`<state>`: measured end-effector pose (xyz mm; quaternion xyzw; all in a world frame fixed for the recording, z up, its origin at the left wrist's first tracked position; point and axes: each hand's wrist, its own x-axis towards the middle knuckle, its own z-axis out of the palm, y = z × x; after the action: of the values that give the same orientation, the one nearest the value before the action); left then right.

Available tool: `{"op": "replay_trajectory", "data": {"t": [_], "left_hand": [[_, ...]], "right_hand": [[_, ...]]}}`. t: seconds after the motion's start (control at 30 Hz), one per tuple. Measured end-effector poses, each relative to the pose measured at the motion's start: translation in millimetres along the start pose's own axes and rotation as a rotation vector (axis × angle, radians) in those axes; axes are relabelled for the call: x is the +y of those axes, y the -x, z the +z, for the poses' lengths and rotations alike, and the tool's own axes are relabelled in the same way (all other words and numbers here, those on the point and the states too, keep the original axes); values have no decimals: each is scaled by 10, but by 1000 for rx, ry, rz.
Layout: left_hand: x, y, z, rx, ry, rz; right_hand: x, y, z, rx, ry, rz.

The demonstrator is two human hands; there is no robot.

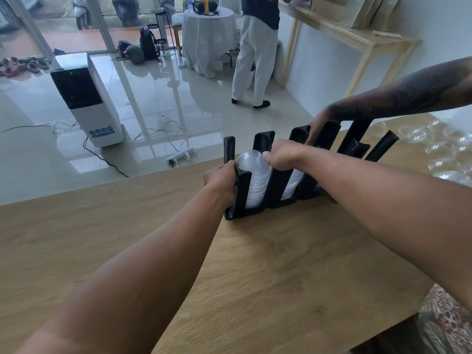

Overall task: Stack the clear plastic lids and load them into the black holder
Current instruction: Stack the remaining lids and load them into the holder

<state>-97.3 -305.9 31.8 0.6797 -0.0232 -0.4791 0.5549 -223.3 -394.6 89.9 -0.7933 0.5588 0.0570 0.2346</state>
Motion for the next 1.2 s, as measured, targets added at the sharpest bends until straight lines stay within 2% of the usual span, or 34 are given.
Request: {"op": "replay_trajectory", "data": {"t": [0.33, 0.47, 0.67, 0.87, 0.97, 1.2], "left_hand": [[6, 58, -56, -68, -22, 35], [5, 62, -176, -101, -59, 70], [170, -70, -790, -98, -187, 205], [376, -120, -1916, -14, -358, 319], [369, -86, -2590, 59, -504, 338], [-24, 61, -4080, 120, -671, 213]], "right_hand": [[-27, 33, -33, 17, 116, -15], [-10, 80, -57, 72, 130, -1], [-237, 352, -274, 343, 158, -18], [-810, 660, -170, 612, 87, -291], [-1168, 814, 107, 575, 19, -386], [-1788, 1098, 1205, 212, 6, -416]]}}
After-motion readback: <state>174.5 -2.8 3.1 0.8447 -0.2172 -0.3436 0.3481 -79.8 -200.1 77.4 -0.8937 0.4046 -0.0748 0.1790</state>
